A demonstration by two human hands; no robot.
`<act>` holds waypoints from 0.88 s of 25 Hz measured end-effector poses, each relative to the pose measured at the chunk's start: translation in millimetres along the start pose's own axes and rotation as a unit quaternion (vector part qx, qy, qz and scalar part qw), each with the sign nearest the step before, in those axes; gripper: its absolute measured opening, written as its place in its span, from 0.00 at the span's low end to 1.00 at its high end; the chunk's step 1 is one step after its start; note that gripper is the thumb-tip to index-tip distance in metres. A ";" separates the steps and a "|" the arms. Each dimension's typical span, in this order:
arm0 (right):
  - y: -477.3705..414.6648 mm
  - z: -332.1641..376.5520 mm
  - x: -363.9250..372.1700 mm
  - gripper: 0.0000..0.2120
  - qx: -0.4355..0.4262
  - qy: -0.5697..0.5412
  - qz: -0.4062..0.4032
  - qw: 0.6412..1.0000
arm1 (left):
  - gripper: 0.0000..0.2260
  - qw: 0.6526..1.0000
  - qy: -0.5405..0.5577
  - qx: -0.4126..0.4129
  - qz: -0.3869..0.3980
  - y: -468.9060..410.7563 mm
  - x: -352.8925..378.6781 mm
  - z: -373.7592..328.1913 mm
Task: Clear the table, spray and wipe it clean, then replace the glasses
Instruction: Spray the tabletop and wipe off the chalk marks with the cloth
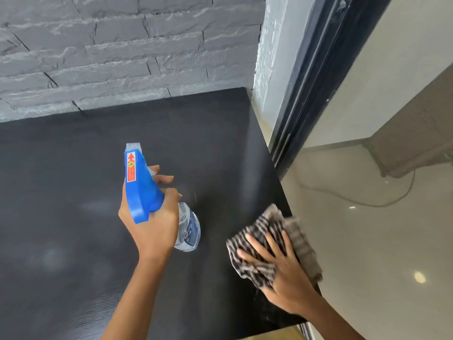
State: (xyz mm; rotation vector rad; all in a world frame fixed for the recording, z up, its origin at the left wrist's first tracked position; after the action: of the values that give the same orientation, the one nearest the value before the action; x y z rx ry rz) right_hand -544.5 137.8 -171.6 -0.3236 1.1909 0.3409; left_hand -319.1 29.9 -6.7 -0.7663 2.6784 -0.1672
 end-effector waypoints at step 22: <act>25.9 -4.5 -25.7 0.22 0.213 0.013 -0.045 0.976 | 0.14 1.000 -0.014 0.014 -0.012 54.8 -63.6 -9.6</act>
State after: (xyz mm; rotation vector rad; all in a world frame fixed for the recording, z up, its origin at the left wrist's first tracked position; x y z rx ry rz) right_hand -567.8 157.1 -150.6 -0.0088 1.2376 -0.0025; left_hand -299.1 110.3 9.9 -0.7873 2.6350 -0.1987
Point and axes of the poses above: each hand's wrist, its own y-axis away from the middle knuckle, its own x-axis out of the palm, z = x × y, the point moved 2 cm from there along -y, towards the middle knuckle, and after that the axes turned 10 degrees about -y, right-handed, at the moved point
